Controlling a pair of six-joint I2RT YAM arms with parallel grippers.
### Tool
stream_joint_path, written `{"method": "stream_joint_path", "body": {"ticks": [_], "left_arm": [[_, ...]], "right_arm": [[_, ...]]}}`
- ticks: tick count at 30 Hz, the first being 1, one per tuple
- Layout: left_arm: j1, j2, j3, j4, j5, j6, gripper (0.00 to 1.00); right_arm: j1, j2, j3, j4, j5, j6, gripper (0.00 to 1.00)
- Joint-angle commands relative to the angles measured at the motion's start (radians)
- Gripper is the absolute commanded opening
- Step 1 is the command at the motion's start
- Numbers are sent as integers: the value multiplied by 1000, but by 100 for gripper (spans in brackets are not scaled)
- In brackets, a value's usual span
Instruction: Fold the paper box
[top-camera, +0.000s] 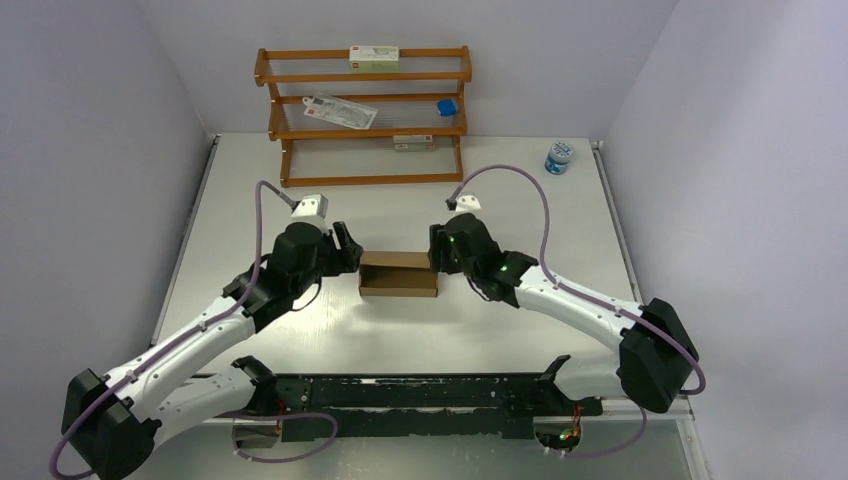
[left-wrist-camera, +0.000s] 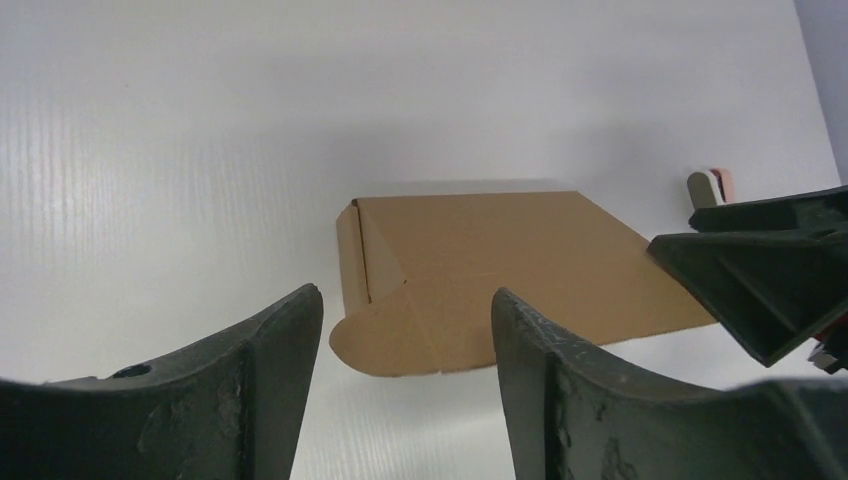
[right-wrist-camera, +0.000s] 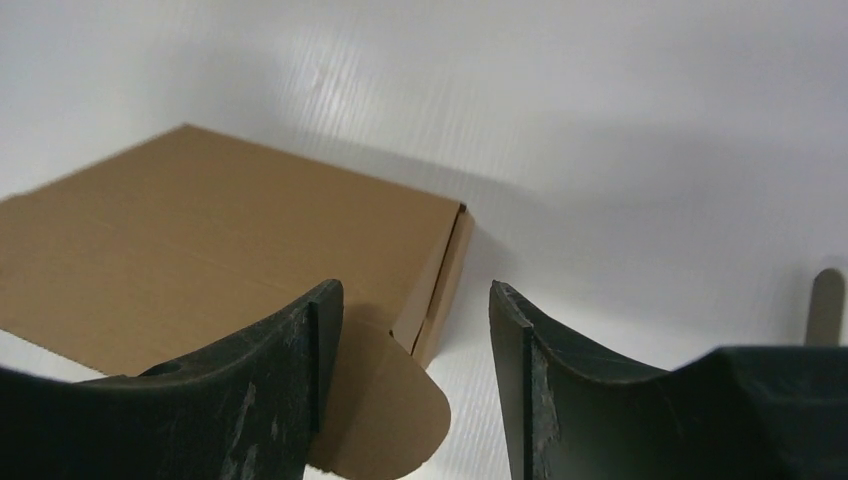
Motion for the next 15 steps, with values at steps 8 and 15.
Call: {"method": "stream_joint_path", "body": {"ticks": [8,15], "left_arm": [[-7,-2,-161,133,132,-35,57],[-7,-6,-201,130,145,-42,58]], "right_arm": [[-4,-17,-156,110,-110,54,58],[-4,36,-207,167,-115,77,58]]}}
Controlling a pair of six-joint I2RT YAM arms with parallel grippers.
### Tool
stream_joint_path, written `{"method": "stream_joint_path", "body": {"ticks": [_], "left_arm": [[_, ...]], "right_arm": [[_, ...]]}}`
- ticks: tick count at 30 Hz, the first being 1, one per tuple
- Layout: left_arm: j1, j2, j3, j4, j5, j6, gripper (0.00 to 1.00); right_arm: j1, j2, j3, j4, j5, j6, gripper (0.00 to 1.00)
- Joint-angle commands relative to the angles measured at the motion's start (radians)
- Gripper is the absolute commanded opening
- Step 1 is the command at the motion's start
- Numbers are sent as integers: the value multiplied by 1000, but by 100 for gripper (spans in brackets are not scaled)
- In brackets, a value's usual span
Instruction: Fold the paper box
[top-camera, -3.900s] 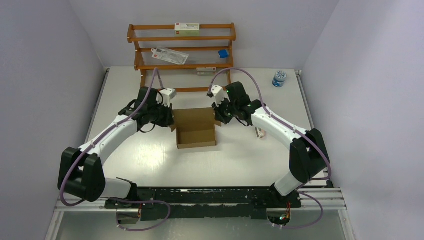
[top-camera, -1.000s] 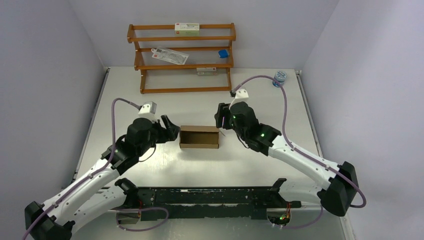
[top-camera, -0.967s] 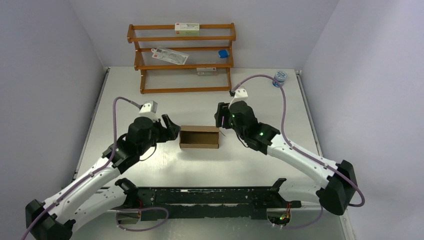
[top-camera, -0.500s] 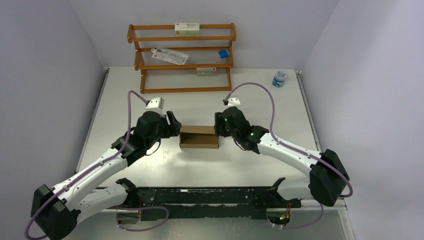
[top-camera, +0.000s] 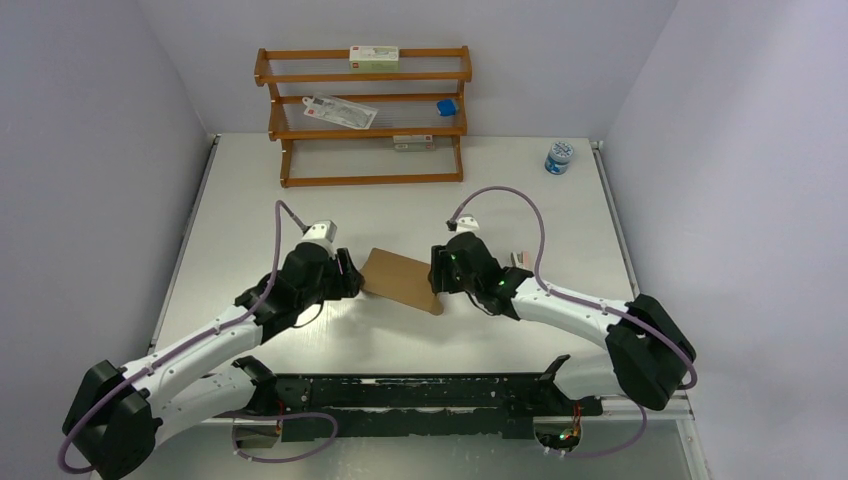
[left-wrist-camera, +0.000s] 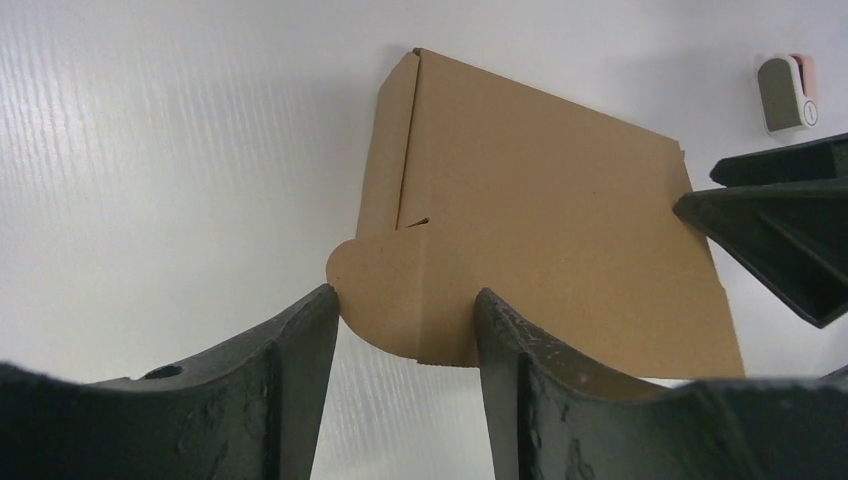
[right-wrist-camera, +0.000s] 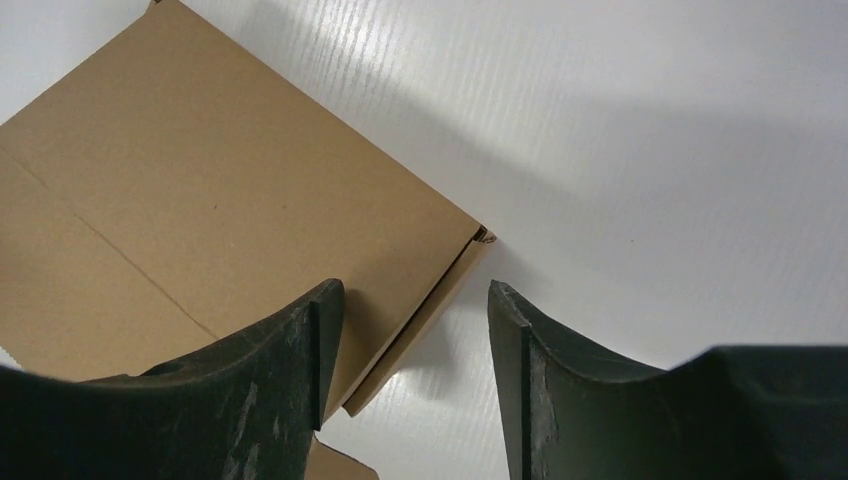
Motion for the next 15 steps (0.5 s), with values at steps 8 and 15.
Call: {"method": "stream_joint_path", "body": {"ticks": [8,15], "left_arm": [[-7,-80,33,-74,-48,34,71],[-1,57,166,-88,-65,115,77]], "right_arm": [[-3,45,-71,110,6,6,58],[-3,11,-36,88,28,-4,59]]}}
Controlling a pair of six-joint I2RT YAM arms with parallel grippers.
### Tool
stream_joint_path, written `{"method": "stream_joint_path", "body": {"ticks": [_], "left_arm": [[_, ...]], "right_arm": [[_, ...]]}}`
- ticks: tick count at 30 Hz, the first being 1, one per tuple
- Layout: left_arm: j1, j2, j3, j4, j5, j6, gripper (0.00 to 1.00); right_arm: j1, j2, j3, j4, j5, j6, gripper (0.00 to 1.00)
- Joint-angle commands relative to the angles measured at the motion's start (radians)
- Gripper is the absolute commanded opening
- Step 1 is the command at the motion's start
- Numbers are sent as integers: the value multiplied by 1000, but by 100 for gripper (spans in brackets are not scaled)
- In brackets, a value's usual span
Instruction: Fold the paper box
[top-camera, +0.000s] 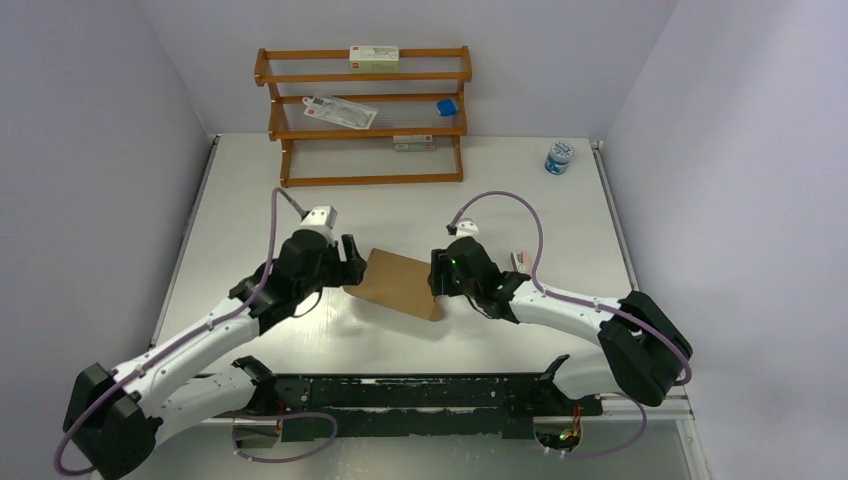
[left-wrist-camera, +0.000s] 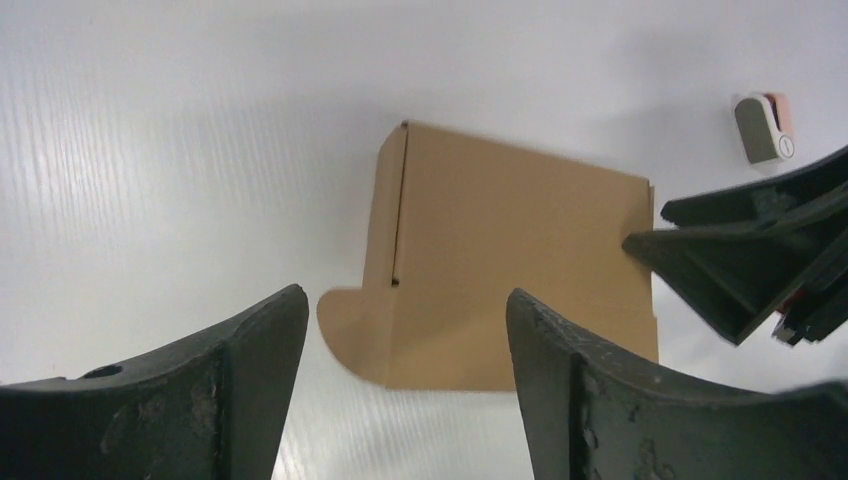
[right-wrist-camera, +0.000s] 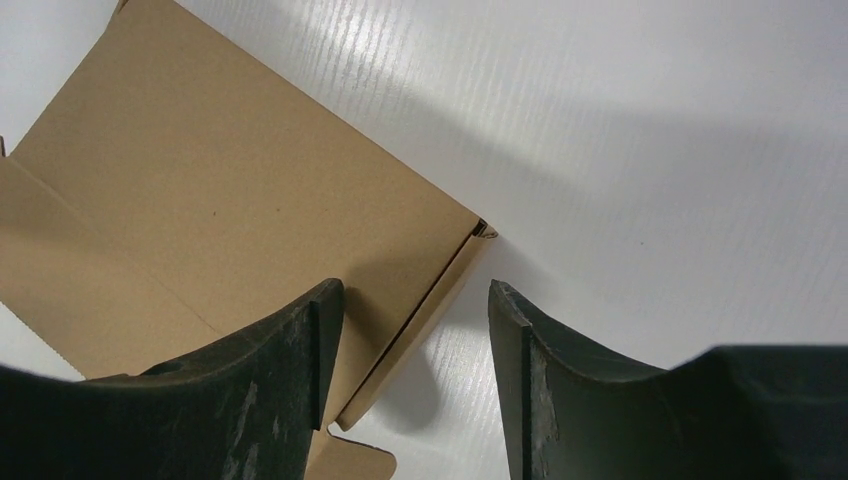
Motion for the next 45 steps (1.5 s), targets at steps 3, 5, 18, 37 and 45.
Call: {"method": "stream_joint_path", "body": {"ticks": [3,5,18,37,45], "left_arm": [[3,140,85,63,-1,59,75],[11,182,93,89,11,65,74],[73,300,14,201,128,55,60],[108,251,-142,275,178,-38,37],[135,151,-115,176,100,-28,50]], "right_arm": [[-3,-67,15,-29,50,32,60],[-3,-100,-6,-30,46,66,60],[-5,-70,-112,92,-107,163,53],[-115,86,-49,177,-169,-13,43],[-123,50,7,136,-193,-125,50]]}}
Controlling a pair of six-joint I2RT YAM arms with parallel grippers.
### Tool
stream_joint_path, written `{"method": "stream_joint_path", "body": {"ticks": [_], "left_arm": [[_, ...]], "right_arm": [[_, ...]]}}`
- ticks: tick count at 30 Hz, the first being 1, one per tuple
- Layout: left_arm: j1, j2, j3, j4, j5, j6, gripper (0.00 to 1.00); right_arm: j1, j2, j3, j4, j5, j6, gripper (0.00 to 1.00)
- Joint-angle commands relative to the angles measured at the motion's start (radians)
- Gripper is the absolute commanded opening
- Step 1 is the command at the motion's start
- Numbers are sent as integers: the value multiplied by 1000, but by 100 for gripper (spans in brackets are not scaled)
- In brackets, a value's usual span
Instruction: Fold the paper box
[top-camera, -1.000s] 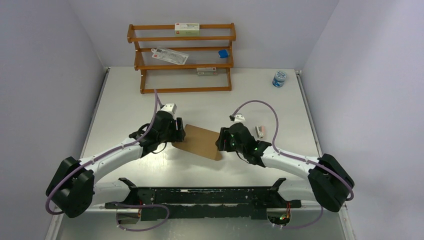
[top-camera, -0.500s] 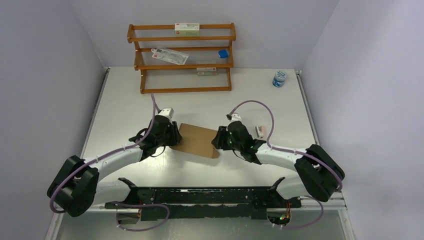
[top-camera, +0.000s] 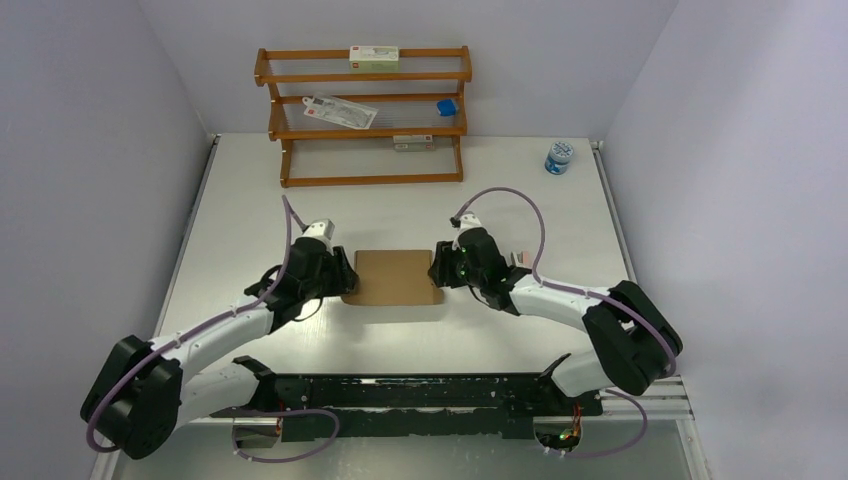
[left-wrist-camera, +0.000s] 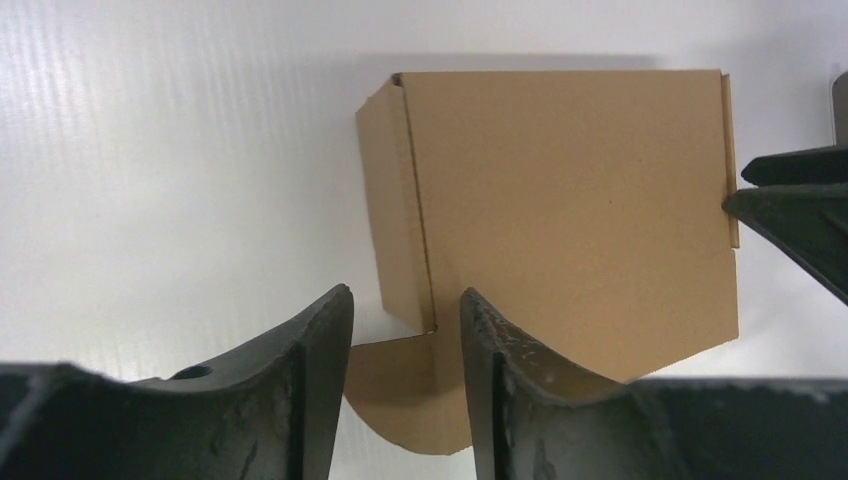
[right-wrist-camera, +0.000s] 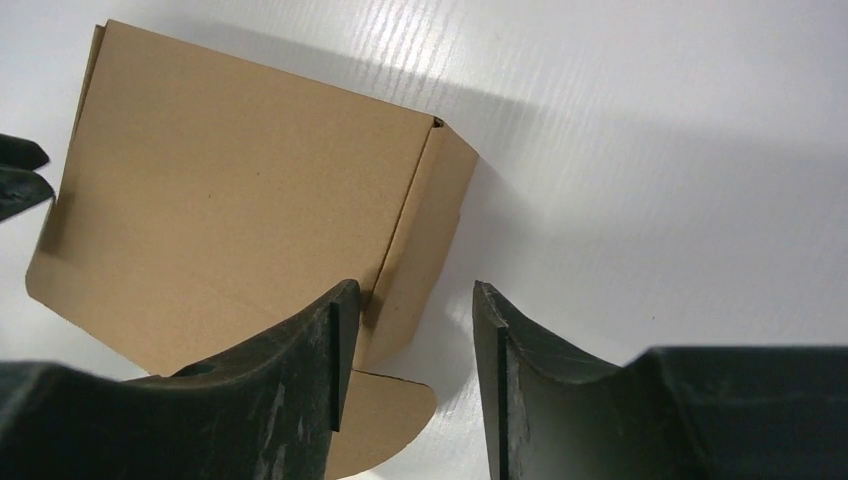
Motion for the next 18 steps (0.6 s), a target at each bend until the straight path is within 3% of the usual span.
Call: {"method": "stream_joint_path", "body": {"ticks": [1,18], "left_arm": [[22,-51,20,-55,-48,1,51],[33,98,25,75,8,17,41]], "right_arm": [[-5,-26,45,-53,-5,-95,51],[21,-146,39,-53,-80,-267,55]]}}
